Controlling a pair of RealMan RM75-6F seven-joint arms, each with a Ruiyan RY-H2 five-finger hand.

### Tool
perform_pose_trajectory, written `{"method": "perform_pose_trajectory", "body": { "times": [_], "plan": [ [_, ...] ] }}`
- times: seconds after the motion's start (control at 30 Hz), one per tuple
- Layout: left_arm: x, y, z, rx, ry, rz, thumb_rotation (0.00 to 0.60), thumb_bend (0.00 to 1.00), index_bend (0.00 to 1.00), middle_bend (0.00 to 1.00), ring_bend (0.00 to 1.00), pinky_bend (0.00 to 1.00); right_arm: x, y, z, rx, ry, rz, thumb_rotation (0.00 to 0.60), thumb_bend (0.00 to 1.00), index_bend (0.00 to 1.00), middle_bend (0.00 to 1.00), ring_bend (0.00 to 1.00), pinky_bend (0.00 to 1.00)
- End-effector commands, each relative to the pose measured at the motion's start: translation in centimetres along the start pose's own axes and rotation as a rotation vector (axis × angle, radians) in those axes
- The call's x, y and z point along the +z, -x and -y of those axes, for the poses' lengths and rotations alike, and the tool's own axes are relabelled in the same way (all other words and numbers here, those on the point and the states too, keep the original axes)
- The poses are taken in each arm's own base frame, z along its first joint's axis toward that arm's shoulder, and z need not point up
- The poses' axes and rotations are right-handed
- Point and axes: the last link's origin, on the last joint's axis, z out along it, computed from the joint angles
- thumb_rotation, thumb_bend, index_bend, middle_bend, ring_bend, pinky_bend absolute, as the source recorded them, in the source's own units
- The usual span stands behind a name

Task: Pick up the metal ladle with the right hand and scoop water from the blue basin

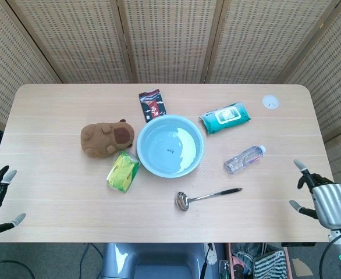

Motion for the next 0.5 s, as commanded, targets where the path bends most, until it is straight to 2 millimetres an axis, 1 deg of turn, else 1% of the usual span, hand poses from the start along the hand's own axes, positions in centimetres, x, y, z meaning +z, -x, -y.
{"method": "perform_pose_trajectory", "body": {
  "times": [0.03, 0.1, 0.13, 0.23, 0.3, 0.33, 0.43, 0.5],
  "plan": [
    [0.5, 0.3, -0.1, 0.007, -0.009, 0.006, 0.6, 0.0, 0.0, 0.0, 0.0, 0.0, 3.3, 3.5, 3.3, -0.065, -0.182, 0.175, 0.6, 0.02, 0.18, 0.86, 0.71, 1.0],
    [0.9, 0.4, -0.3, 0.01, -0.015, 0.008, 0.6, 0.0, 0.0, 0.0, 0.0, 0.0, 4.7, 5.1, 4.4, -0.173, -0.211, 0.198, 0.6, 0.02, 0.22, 0.9, 0.72, 1.0],
    [1.1, 0.5, -0.4, 0.017, -0.018, 0.007, 0.6, 0.0, 0.0, 0.0, 0.0, 0.0, 5.4, 6.3, 5.1, -0.213, -0.225, 0.232, 0.6, 0.03, 0.23, 0.91, 0.72, 1.0],
    [1.4, 0.6, -0.4, 0.022, -0.025, 0.008, 0.6, 0.0, 0.0, 0.0, 0.0, 0.0, 6.1, 7.5, 6.0, -0.224, -0.231, 0.275, 0.6, 0.03, 0.26, 0.92, 0.73, 1.0],
    [1.6, 0.8, -0.3, 0.026, -0.038, 0.018, 0.6, 0.0, 0.0, 0.0, 0.0, 0.0, 7.4, 9.1, 6.9, -0.231, -0.247, 0.331, 0.6, 0.04, 0.28, 0.93, 0.73, 1.0],
    [1.7, 0.8, -0.3, 0.027, -0.04, 0.02, 0.6, 0.0, 0.0, 0.0, 0.0, 0.0, 7.7, 9.4, 7.0, -0.234, -0.246, 0.337, 0.6, 0.05, 0.29, 0.93, 0.73, 1.0],
    [2.0, 1.0, -0.3, 0.029, -0.051, 0.028, 0.6, 0.0, 0.0, 0.0, 0.0, 0.0, 9.1, 10.8, 7.7, -0.246, -0.254, 0.368, 0.6, 0.09, 0.33, 0.93, 0.73, 1.0],
    [2.2, 1.0, -0.2, 0.03, -0.058, 0.029, 0.6, 0.0, 0.0, 0.0, 0.0, 0.0, 9.6, 11.4, 8.1, -0.241, -0.26, 0.378, 0.6, 0.12, 0.36, 0.94, 0.73, 1.0]
  ]
}}
